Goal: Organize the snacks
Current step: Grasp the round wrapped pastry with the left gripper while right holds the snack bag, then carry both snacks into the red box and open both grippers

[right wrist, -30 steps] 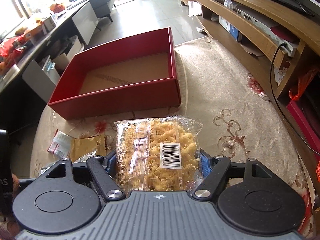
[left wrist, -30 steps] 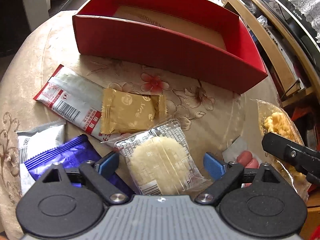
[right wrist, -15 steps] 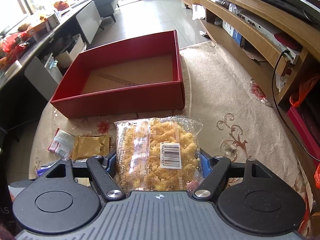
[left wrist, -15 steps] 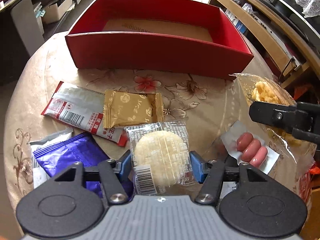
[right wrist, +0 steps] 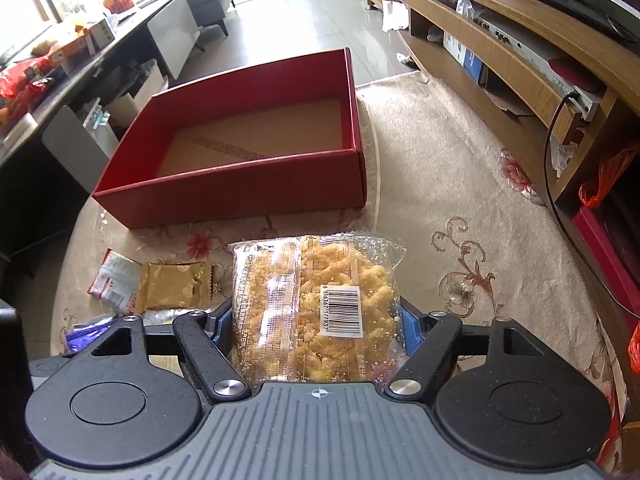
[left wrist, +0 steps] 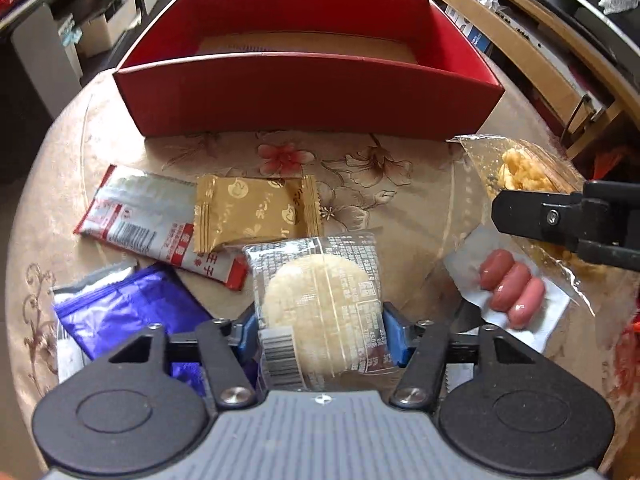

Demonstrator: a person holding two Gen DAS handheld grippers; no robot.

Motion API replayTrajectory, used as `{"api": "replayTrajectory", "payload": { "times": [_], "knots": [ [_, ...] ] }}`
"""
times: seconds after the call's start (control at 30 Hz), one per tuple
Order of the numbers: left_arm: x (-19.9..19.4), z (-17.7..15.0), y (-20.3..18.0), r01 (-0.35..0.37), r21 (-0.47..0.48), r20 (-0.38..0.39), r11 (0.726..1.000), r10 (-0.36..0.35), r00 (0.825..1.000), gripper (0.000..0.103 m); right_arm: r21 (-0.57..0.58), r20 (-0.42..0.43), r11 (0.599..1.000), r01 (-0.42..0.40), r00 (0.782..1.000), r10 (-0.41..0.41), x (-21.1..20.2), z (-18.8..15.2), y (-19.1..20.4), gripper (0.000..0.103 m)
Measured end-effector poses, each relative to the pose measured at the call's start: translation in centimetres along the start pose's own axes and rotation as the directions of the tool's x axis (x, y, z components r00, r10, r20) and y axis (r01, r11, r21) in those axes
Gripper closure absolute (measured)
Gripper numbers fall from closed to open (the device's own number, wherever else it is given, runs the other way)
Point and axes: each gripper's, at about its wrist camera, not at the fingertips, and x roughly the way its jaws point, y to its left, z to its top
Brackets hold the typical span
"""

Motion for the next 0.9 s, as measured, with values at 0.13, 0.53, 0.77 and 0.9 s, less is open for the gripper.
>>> {"api": "replayTrajectory", "payload": {
  "times": [0.13,0.53,0.77,0.9],
  "knots": [
    [-0.8,0.0,0.2,-0.002,-0.006,0.012,1.0,0.002,1.0,0.05,-0.007,0.018,1.0,0.005,1.0,-0.005,-0.4,-0.1,0.2,0.024],
    [-4.3,1.2,1.3,0.063,-0.042,0.085,0.997,-0.059,0.995,0.05,-0.008,0.048,1.0,-0.004,0.999,0.005,-1.0,0.4,0.2,0.024],
    [-5.2,1.8,1.6,0.081,-0.056,0.11,0.995,-0.074,0.991,0.05,0.012,0.059,1.0,-0.007,0.998,0.007,-1.0,0.8,-0.1,0.024],
    [-5.5,2.6,1.8,0.076,-0.065,0.128,0.995,-0.067,0.99,0.05,0.012,0.057,1.0,-0.007,0.998,0.006,-0.9,1.0,0.2,0.024]
  ]
}}
